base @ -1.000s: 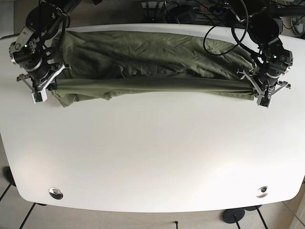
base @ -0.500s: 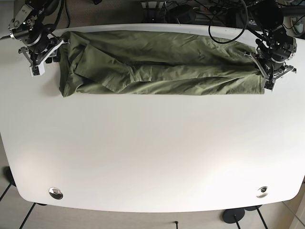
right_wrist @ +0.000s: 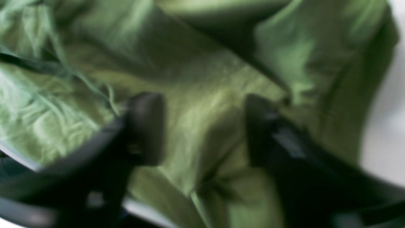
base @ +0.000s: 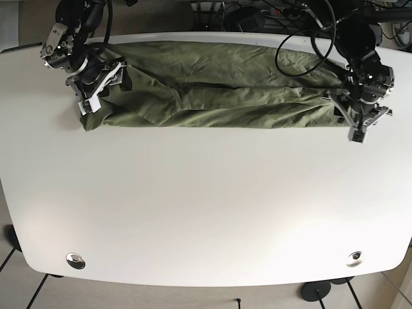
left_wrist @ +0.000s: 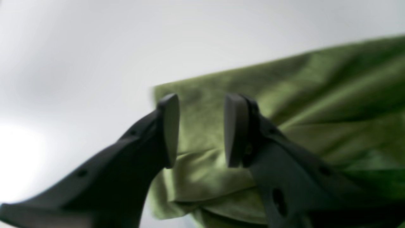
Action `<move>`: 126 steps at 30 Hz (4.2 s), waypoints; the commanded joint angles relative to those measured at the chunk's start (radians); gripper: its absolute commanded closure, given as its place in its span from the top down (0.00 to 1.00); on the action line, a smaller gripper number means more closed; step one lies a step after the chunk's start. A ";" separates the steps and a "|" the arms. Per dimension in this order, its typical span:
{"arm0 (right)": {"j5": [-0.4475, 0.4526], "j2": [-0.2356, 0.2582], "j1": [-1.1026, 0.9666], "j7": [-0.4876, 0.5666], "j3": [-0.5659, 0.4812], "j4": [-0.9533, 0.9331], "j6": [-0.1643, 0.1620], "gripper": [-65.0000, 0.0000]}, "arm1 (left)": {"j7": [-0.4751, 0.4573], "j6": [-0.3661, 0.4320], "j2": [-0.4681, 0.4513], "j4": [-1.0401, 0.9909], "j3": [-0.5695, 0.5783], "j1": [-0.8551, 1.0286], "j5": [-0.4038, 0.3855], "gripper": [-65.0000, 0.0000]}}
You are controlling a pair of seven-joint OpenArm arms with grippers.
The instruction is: Fold the T-shirt properly
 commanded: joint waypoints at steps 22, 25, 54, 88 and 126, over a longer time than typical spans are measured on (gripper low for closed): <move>-0.152 0.109 0.304 0.205 -0.050 -0.322 0.002 0.21 | 0.121 0.010 -0.053 0.089 -0.142 -0.005 -0.239 0.30; -0.150 0.109 0.302 0.201 -0.050 -0.320 0.002 0.20 | 0.188 0.010 -0.066 0.082 -0.264 0.002 -0.423 0.62; -0.150 0.056 0.287 0.202 -0.042 -0.320 0.002 0.20 | 0.299 0.010 -0.173 -0.152 -0.160 0.069 -0.770 0.09; -0.010 0.049 0.286 0.195 -0.042 -0.288 0.002 0.21 | 0.297 0.493 -0.032 0.085 0.474 -0.095 -0.764 0.53; 0.206 -0.155 0.375 0.250 -0.846 -0.580 -0.025 0.75 | 0.135 0.083 -0.271 -0.031 -0.246 0.087 -0.762 0.57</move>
